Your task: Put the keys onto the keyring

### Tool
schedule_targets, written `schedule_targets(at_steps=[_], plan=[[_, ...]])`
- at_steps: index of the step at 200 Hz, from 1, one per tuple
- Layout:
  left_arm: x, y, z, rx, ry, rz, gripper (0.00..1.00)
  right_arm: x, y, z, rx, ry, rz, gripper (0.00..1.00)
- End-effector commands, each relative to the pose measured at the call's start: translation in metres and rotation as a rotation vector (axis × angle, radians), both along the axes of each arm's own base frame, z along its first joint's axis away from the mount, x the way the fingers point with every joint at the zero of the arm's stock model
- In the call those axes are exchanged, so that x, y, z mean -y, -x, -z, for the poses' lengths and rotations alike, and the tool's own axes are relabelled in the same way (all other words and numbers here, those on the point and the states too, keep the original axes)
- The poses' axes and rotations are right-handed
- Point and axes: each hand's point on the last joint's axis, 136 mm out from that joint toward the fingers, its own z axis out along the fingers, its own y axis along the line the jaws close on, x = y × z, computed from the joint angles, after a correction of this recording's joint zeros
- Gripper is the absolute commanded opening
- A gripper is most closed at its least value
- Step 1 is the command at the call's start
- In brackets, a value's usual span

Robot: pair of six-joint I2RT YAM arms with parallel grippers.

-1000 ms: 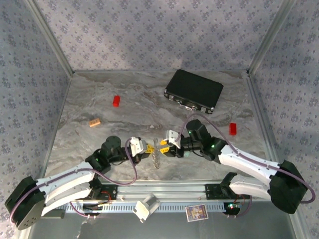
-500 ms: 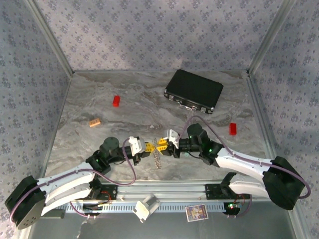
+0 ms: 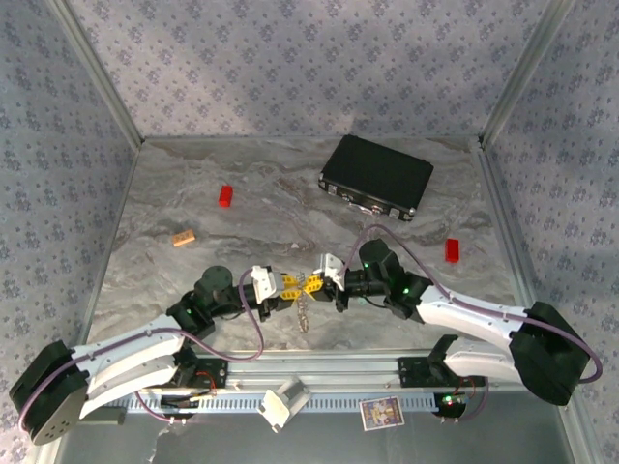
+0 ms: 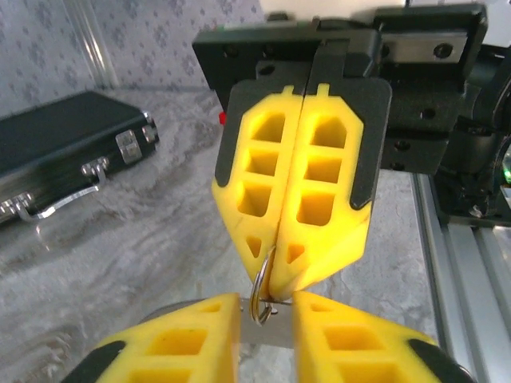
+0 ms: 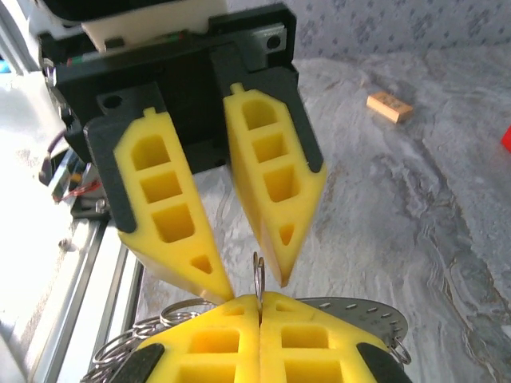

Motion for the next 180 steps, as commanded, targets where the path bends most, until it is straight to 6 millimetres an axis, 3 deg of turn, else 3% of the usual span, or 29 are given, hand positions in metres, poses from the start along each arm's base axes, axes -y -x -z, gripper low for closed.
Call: schedule_targets(at_steps=[1,60,180], plan=[[0.0,0.002,-0.008,0.028,-0.051,0.014,0.25,0.003,0.002,-0.01,0.06,0.078,-0.026,0.0],[0.0,0.004,-0.011,0.058,-0.112,0.04,0.25,0.01,0.008,-0.006,0.119,0.268,-0.099,0.0],[0.008,0.013,-0.014,0.078,-0.118,0.125,0.19,-0.005,0.013,-0.013,0.156,0.305,-0.162,0.0]])
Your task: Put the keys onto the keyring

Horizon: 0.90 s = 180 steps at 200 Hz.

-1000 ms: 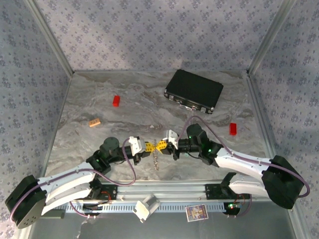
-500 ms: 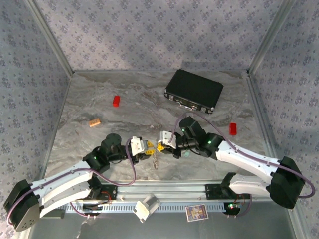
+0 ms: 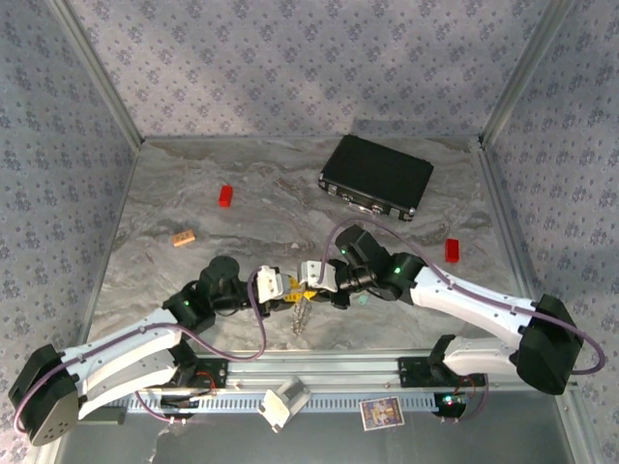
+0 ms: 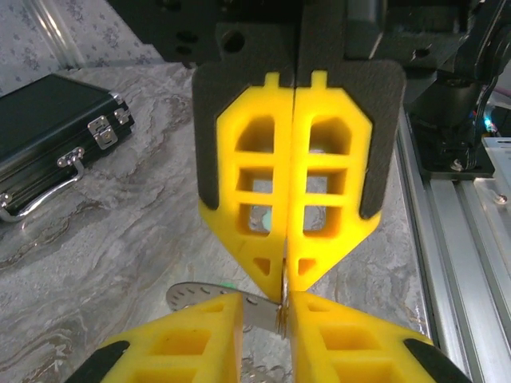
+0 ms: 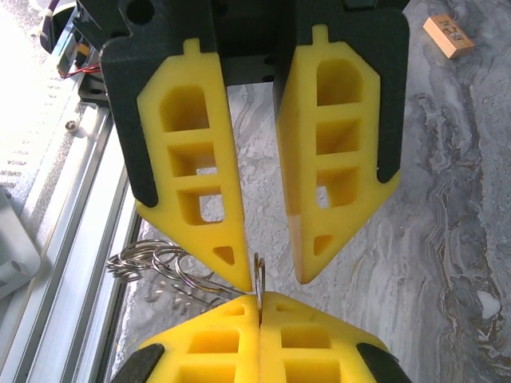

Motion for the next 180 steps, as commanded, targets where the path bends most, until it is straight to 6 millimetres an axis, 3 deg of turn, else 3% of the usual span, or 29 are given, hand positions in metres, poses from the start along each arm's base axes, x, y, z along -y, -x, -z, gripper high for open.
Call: schedule_targets(at_steps=[1,55,88,114,138,180], plan=[[0.005,0.005,-0.011,0.032,0.012,0.046,0.19,-0.007,0.002,-0.016,0.02,-0.027,-0.03,0.0],[0.005,0.005,-0.003,0.016,-0.024,0.049,0.18,-0.01,0.006,-0.019,0.013,-0.054,-0.049,0.0],[0.006,0.004,-0.001,0.018,-0.031,0.044,0.0,-0.009,0.007,-0.017,0.01,-0.066,-0.042,0.0],[0.005,0.001,0.0,0.037,-0.021,0.03,0.0,0.002,-0.001,0.003,0.012,-0.047,0.014,0.25],[0.005,0.001,0.002,0.038,-0.009,0.023,0.0,0.012,-0.003,0.01,-0.023,-0.057,0.052,0.27],[0.007,0.0,0.004,0.036,0.008,0.02,0.0,0.01,-0.004,0.007,-0.023,-0.106,0.078,0.27]])
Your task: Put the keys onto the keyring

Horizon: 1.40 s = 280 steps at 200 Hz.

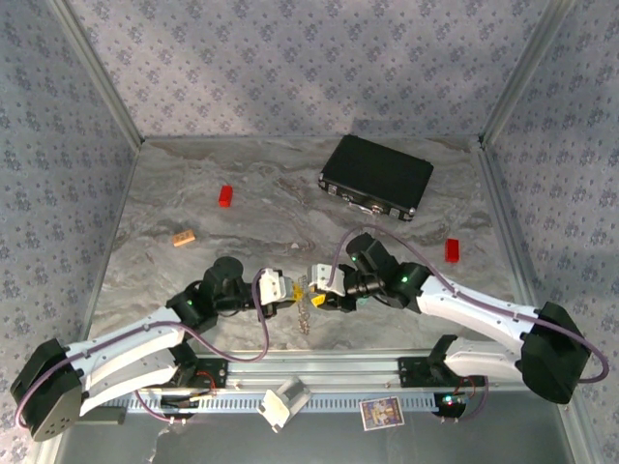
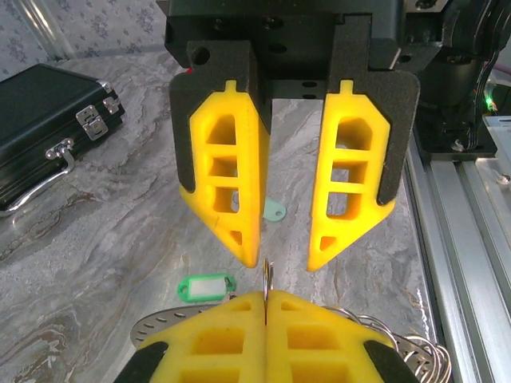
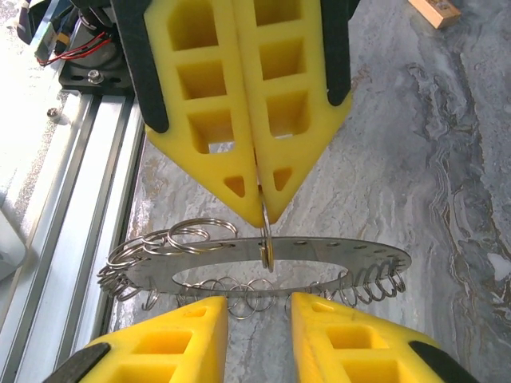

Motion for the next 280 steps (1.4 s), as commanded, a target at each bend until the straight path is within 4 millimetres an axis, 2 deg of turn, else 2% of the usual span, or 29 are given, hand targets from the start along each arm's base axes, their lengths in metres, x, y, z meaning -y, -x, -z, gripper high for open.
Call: schedule_targets(at_steps=[1,39,103,115,127,140,197,246,256,262,271,280], plan=[[0.005,0.0,-0.007,0.02,0.038,0.011,0.0,-0.007,-0.001,-0.015,0.003,-0.073,0.009,0.27],[0.006,0.002,-0.007,0.015,0.038,0.018,0.0,-0.013,-0.002,-0.019,0.001,-0.099,-0.002,0.21],[0.007,0.002,-0.008,0.014,0.045,0.017,0.0,-0.015,0.001,-0.016,-0.02,-0.09,-0.019,0.0],[0.007,0.001,-0.007,0.009,0.041,0.014,0.0,-0.016,0.002,-0.017,-0.023,-0.09,-0.021,0.0],[0.005,0.0,-0.003,0.0,0.032,-0.001,0.11,-0.016,0.003,-0.016,-0.025,-0.091,-0.025,0.0],[0.004,-0.002,0.002,-0.011,0.023,-0.018,0.15,-0.016,0.003,-0.016,-0.024,-0.092,-0.025,0.0],[0.005,-0.002,0.005,-0.026,0.025,-0.019,0.18,-0.017,0.003,-0.019,-0.024,-0.102,-0.028,0.0],[0.005,-0.002,-0.003,-0.001,0.045,-0.011,0.13,-0.018,0.003,-0.017,-0.028,-0.092,-0.026,0.0],[0.005,-0.002,-0.005,0.005,0.052,-0.011,0.07,-0.018,0.003,-0.016,-0.028,-0.089,-0.025,0.0],[0.005,-0.001,-0.007,0.009,0.057,-0.011,0.0,-0.018,0.004,-0.016,-0.029,-0.088,-0.025,0.0],[0.004,-0.002,-0.01,0.015,0.066,-0.015,0.0,-0.018,0.002,-0.017,-0.024,-0.092,-0.019,0.0],[0.004,-0.002,-0.011,0.018,0.071,-0.02,0.0,-0.017,0.0,-0.018,-0.019,-0.097,-0.003,0.19]])
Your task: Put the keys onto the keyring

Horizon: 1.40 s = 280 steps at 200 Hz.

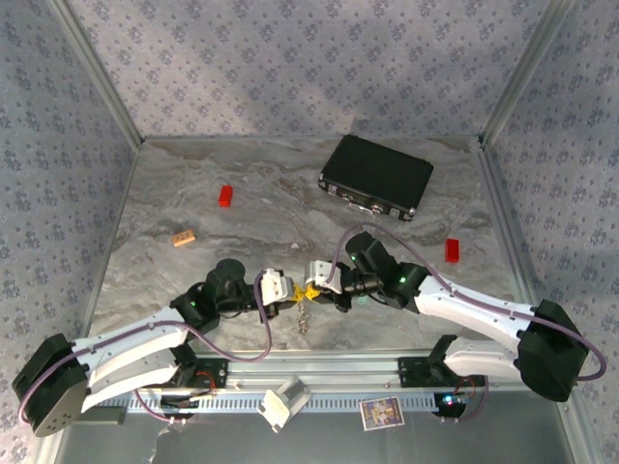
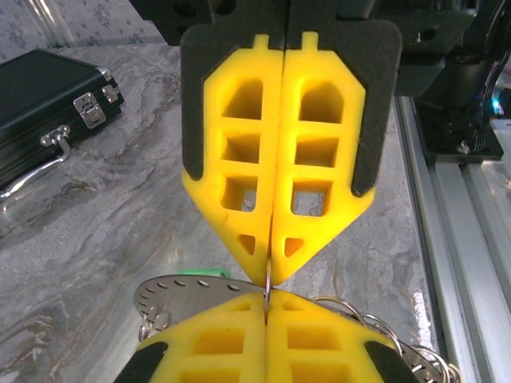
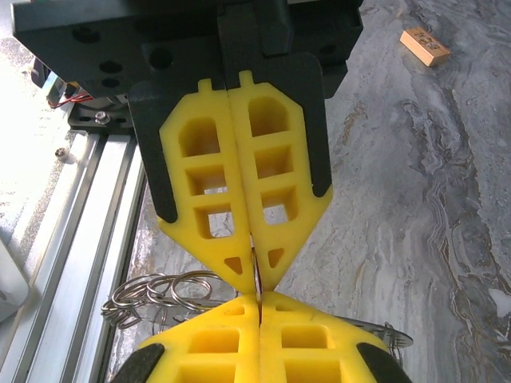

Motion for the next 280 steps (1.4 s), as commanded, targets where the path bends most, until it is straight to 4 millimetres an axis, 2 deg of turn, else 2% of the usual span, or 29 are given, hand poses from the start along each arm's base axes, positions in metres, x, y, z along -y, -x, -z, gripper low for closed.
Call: schedule_targets(at_steps=[1,8,29,51,66,106,138,155,181,198,218,254,280], plan=[[0.003,0.0,-0.02,0.05,0.065,0.002,0.0,-0.004,-0.001,-0.007,-0.002,-0.019,0.011,0.21],[0.002,-0.002,-0.021,0.052,0.065,-0.009,0.0,-0.003,-0.003,-0.008,-0.001,-0.026,0.027,0.29],[0.0,-0.007,-0.015,0.043,0.026,-0.04,0.0,0.008,-0.01,-0.018,-0.009,-0.08,0.096,0.35],[0.0,-0.007,-0.011,0.009,-0.012,-0.041,0.0,0.032,-0.038,-0.02,-0.034,-0.119,0.34,0.45],[0.001,-0.008,-0.01,-0.016,-0.022,-0.048,0.0,0.049,-0.052,-0.012,-0.092,-0.1,0.514,0.44],[0.002,-0.021,-0.023,-0.033,0.021,-0.123,0.0,0.084,-0.059,0.023,-0.392,0.017,0.908,0.4],[-0.001,-0.021,-0.036,-0.029,0.065,-0.141,0.0,0.107,-0.061,0.046,-0.573,0.084,1.158,0.32],[-0.004,-0.019,-0.041,-0.009,0.092,-0.146,0.0,0.108,-0.057,0.056,-0.655,0.117,1.166,0.32],[-0.009,-0.017,-0.047,0.019,0.132,-0.154,0.0,0.092,-0.047,0.07,-0.698,0.211,1.015,0.36],[-0.013,-0.019,-0.05,0.028,0.142,-0.178,0.0,0.096,-0.05,0.08,-0.7,0.302,1.048,0.37],[-0.016,-0.016,-0.05,0.03,0.139,-0.175,0.0,0.096,-0.055,0.086,-0.716,0.333,1.094,0.4],[-0.02,-0.014,-0.048,0.036,0.124,-0.175,0.0,0.115,-0.063,0.092,-0.721,0.353,1.21,0.4],[-0.02,-0.013,-0.047,0.042,0.128,-0.175,0.0,0.146,-0.064,0.1,-0.662,0.445,1.298,0.38]])
